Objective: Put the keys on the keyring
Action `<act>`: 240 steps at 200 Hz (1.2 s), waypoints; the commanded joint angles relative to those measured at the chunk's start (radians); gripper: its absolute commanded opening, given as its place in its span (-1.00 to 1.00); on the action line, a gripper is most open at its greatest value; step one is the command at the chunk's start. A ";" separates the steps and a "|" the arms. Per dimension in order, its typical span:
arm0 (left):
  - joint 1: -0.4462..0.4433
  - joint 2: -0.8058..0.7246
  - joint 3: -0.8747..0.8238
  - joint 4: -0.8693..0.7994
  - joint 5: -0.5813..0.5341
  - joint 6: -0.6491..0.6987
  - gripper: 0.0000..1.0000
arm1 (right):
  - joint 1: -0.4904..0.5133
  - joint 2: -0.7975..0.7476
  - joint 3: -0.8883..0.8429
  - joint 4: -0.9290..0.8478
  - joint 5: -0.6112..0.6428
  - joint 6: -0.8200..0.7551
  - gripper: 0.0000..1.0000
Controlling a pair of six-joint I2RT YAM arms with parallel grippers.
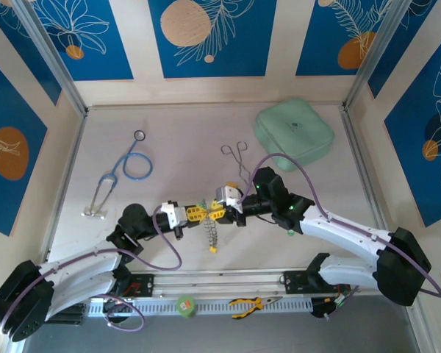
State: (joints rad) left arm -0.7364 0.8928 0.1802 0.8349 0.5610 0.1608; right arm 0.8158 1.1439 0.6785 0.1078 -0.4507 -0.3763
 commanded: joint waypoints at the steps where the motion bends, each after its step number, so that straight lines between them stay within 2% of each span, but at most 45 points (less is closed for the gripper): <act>1: -0.006 0.007 -0.004 0.103 0.039 -0.026 -1.00 | 0.009 0.017 0.022 0.017 -0.028 0.009 -0.72; 15: -0.006 0.009 -0.005 0.108 0.036 -0.028 -1.00 | 0.009 0.022 0.028 0.006 -0.025 0.003 -0.96; 24: -0.006 0.006 -0.007 0.104 0.030 -0.026 -1.00 | 0.009 0.020 0.036 -0.011 -0.013 -0.003 -1.00; 34: -0.007 -0.002 -0.009 0.091 0.007 -0.021 -0.63 | 0.009 0.018 0.053 -0.050 0.006 -0.017 -1.00; 39: -0.006 -0.009 -0.009 0.075 -0.005 -0.016 -0.51 | 0.009 0.016 0.064 -0.080 0.016 -0.027 -1.00; 53: -0.006 -0.036 0.005 -0.008 -0.016 0.023 -0.41 | 0.016 0.015 0.111 -0.188 0.054 -0.074 -1.00; 94: -0.006 -0.097 0.093 -0.369 -0.043 0.164 -0.41 | 0.076 0.069 0.296 -0.559 0.220 -0.246 -1.00; 129: -0.009 -0.098 0.113 -0.414 -0.052 0.190 -0.48 | 0.139 0.151 0.423 -0.744 0.367 -0.331 -1.00; 201: -0.009 -0.085 0.127 -0.422 -0.025 0.201 -0.81 | 0.187 0.200 0.514 -0.774 0.358 -0.340 -1.00; 240: -0.008 -0.067 0.125 -0.385 -0.017 0.196 -0.74 | 0.185 0.186 0.496 -0.724 0.298 -0.288 -1.00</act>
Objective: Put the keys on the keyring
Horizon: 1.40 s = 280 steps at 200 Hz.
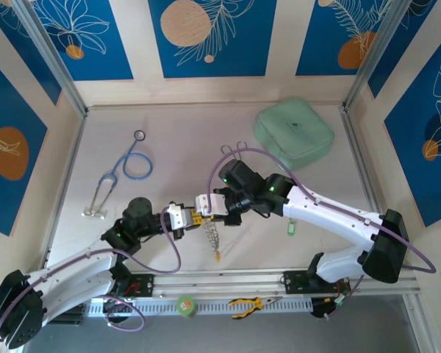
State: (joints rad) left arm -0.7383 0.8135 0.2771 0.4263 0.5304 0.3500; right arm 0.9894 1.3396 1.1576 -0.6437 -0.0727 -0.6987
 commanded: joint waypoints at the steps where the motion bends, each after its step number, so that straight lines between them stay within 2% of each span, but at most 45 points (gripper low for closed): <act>1: -0.006 0.013 0.028 0.025 0.014 0.007 -0.74 | 0.010 -0.010 0.017 0.029 -0.082 0.035 -1.00; 14: -0.006 0.019 0.028 0.038 0.016 0.009 -0.80 | 0.011 -0.010 0.014 0.037 -0.102 0.049 -1.00; 29: -0.006 0.018 0.027 0.044 0.010 0.017 -0.99 | 0.004 -0.021 -0.003 0.054 -0.108 0.068 -1.00; 34: -0.007 0.014 0.026 0.046 0.007 0.020 -1.00 | -0.002 -0.031 -0.016 0.069 -0.110 0.078 -1.00; 62: -0.007 -0.016 0.004 0.072 -0.007 0.018 -1.00 | -0.080 -0.145 -0.163 0.231 -0.170 0.147 -0.49; 78: -0.006 -0.025 -0.010 0.099 -0.001 0.006 -1.00 | -0.118 -0.219 -0.277 0.357 -0.195 0.162 -0.42; 102: -0.007 -0.026 -0.021 0.128 0.021 -0.005 -1.00 | -0.129 -0.260 -0.358 0.438 -0.183 0.173 -0.42; 155: -0.006 -0.022 -0.021 0.136 0.048 0.002 -1.00 | -0.096 -0.235 -0.345 0.449 -0.186 0.159 -0.42; 213: -0.007 -0.020 -0.019 0.139 0.059 0.003 -1.00 | -0.074 -0.206 -0.324 0.449 -0.198 0.144 -0.52; 256: -0.006 -0.018 -0.021 0.140 0.067 0.000 -1.00 | -0.067 -0.187 -0.313 0.461 -0.193 0.140 -0.63; 280: -0.007 -0.019 -0.023 0.138 0.065 0.000 -1.00 | -0.068 -0.177 -0.305 0.454 -0.190 0.134 -0.88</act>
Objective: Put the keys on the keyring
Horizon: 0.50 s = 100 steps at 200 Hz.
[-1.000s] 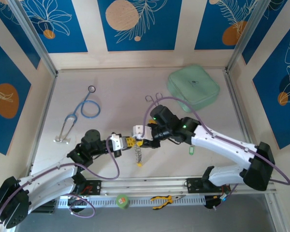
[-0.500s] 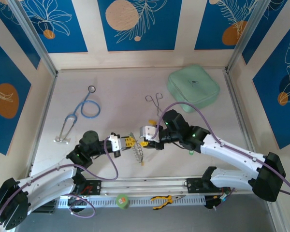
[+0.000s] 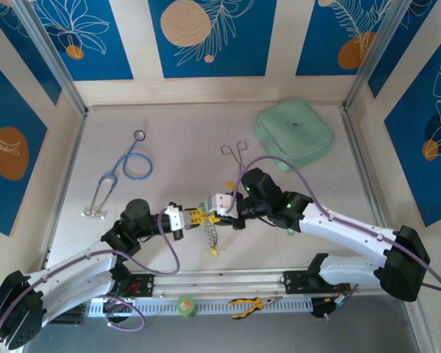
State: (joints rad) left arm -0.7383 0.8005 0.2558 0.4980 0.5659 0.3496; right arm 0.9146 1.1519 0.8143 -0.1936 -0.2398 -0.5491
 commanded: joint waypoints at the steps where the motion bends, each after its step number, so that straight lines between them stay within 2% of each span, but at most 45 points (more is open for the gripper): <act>1: -0.007 -0.007 -0.001 0.067 0.029 0.000 -1.00 | 0.006 0.011 0.039 0.003 -0.023 -0.017 -0.89; 9: -0.007 -0.007 -0.001 0.063 0.029 0.001 -1.00 | 0.007 0.014 0.044 -0.007 -0.022 -0.021 -1.00; 20: -0.006 -0.009 0.002 0.055 0.026 0.003 -1.00 | 0.008 0.019 0.052 -0.027 -0.017 -0.028 -1.00; 30: -0.006 -0.010 0.002 0.050 0.015 0.006 -0.81 | 0.012 0.026 0.061 -0.049 -0.004 -0.040 -1.00; 47: -0.006 -0.011 0.005 0.044 0.011 0.010 -0.70 | 0.019 0.040 0.082 -0.091 0.014 -0.056 -1.00; 68: -0.007 -0.005 0.013 0.038 0.020 0.012 -0.72 | 0.025 0.058 0.104 -0.123 0.021 -0.068 -1.00; 100: -0.007 0.001 0.017 0.035 0.029 0.012 -0.94 | 0.030 0.069 0.117 -0.130 0.009 -0.070 -1.00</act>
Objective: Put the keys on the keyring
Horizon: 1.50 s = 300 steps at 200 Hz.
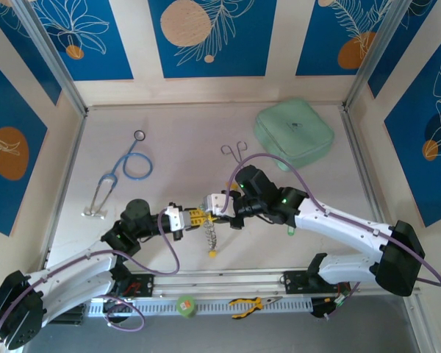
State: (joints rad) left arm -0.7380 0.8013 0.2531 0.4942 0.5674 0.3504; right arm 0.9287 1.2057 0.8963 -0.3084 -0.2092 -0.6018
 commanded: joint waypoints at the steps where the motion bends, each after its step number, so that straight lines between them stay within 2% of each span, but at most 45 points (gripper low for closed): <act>1: -0.007 0.000 0.019 0.038 0.028 0.012 -0.95 | 0.016 0.015 0.035 -0.015 -0.023 -0.018 -1.00; 34: -0.006 -0.010 0.017 0.035 0.018 0.019 -1.00 | 0.015 0.018 0.027 -0.024 -0.003 -0.015 -1.00; 45: -0.007 -0.015 0.015 0.034 0.006 0.019 -1.00 | 0.008 0.004 0.008 0.003 0.015 0.007 -0.74; 54: -0.008 -0.022 0.013 0.033 -0.004 0.018 -1.00 | -0.015 -0.027 -0.020 0.040 0.005 0.042 -0.61; 76: -0.006 -0.025 0.011 0.020 -0.046 0.004 -1.00 | -0.091 -0.140 -0.128 0.180 0.018 0.198 -0.22; 89: -0.007 -0.021 0.012 0.004 -0.056 0.002 -1.00 | -0.113 -0.194 -0.186 0.251 0.166 0.323 -0.08; 103: -0.007 -0.008 0.013 0.003 -0.091 -0.015 -1.00 | -0.128 -0.222 -0.211 0.245 0.414 0.530 -0.10; 108: -0.007 -0.002 0.014 0.004 -0.109 -0.029 -1.00 | -0.135 -0.220 -0.204 0.189 0.525 0.646 -0.16; 118: -0.007 0.012 0.019 0.012 -0.143 -0.054 -1.00 | -0.153 -0.203 -0.181 0.056 0.663 0.848 -0.22; 133: -0.008 0.029 0.032 0.010 -0.174 -0.094 -1.00 | -0.210 -0.149 -0.119 -0.233 0.740 1.169 -0.24; 152: -0.006 0.038 0.061 -0.028 -0.208 -0.146 -1.00 | -0.287 -0.095 -0.081 -0.454 0.756 1.378 -0.24; 169: -0.006 0.041 0.082 -0.058 -0.213 -0.170 -1.00 | -0.354 -0.063 -0.081 -0.551 0.741 1.453 -0.21; 184: -0.008 0.041 0.079 -0.049 -0.204 -0.168 -1.00 | -0.399 -0.048 -0.095 -0.587 0.737 1.500 -0.07; 208: -0.007 0.032 0.074 -0.053 -0.203 -0.158 -1.00 | -0.495 -0.037 -0.140 -0.578 0.706 1.539 0.09; 238: -0.007 0.030 0.081 -0.075 -0.190 -0.146 -1.00 | -0.624 -0.032 -0.205 -0.515 0.583 1.553 0.12; 274: -0.008 0.040 0.081 -0.067 -0.176 -0.143 -1.00 | -0.654 -0.036 -0.241 -0.499 0.535 1.657 0.10; 300: -0.007 0.041 0.081 -0.069 -0.167 -0.142 -1.00 | -0.680 -0.046 -0.280 -0.458 0.490 1.727 -0.03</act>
State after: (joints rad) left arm -0.7380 0.8467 0.2966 0.4019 0.3710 0.2104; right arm 0.2703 1.1694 0.6510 -0.7925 0.3496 1.0149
